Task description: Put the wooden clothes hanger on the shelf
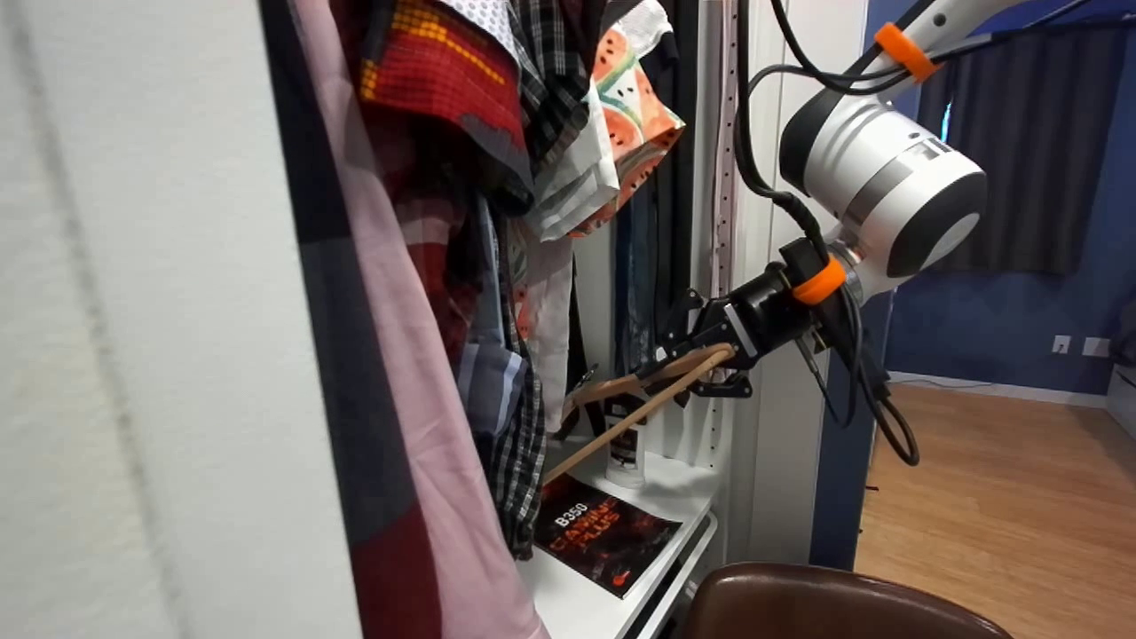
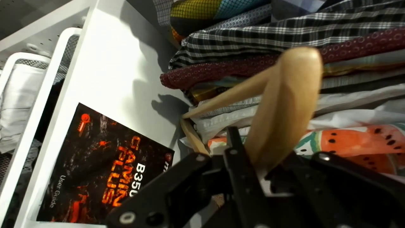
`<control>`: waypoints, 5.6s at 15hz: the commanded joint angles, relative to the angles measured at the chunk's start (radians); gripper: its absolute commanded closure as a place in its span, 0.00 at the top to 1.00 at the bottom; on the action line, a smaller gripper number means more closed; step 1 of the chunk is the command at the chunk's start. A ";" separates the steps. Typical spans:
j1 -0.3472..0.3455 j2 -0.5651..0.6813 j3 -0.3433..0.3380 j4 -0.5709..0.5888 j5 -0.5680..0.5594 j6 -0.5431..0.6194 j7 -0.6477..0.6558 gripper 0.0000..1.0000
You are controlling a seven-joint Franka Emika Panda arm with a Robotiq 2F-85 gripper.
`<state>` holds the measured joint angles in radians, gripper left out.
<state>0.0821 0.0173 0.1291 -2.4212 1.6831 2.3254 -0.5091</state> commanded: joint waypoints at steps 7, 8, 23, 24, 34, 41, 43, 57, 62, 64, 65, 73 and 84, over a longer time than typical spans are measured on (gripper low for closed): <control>0.010 0.095 -0.022 0.057 0.037 -0.049 -0.033 0.04; 0.011 0.100 -0.023 0.058 0.038 -0.050 -0.035 0.04; 0.018 0.155 -0.030 0.064 0.038 -0.058 -0.022 0.89; 0.018 0.158 -0.030 0.065 0.038 -0.058 -0.022 0.95; 0.072 0.197 -0.015 0.114 -0.031 0.083 0.089 1.00; 0.107 0.232 -0.011 0.129 -0.207 0.153 0.274 1.00; 0.108 0.239 -0.012 0.129 -0.272 0.150 0.328 1.00; 0.112 0.317 -0.027 0.198 -0.527 0.130 0.487 1.00; 0.096 0.276 -0.037 0.177 -0.717 0.132 0.572 1.00; 0.087 0.234 -0.035 0.166 -0.734 0.141 0.578 1.00; 0.080 0.205 -0.033 0.160 -0.732 0.140 0.576 1.00; 0.026 -0.149 -0.044 0.042 -0.778 0.023 0.511 1.00; -0.017 -0.573 -0.060 -0.078 -1.005 -0.227 0.589 1.00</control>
<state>0.0851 -0.4286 0.0777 -2.4532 0.7504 2.1666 0.0292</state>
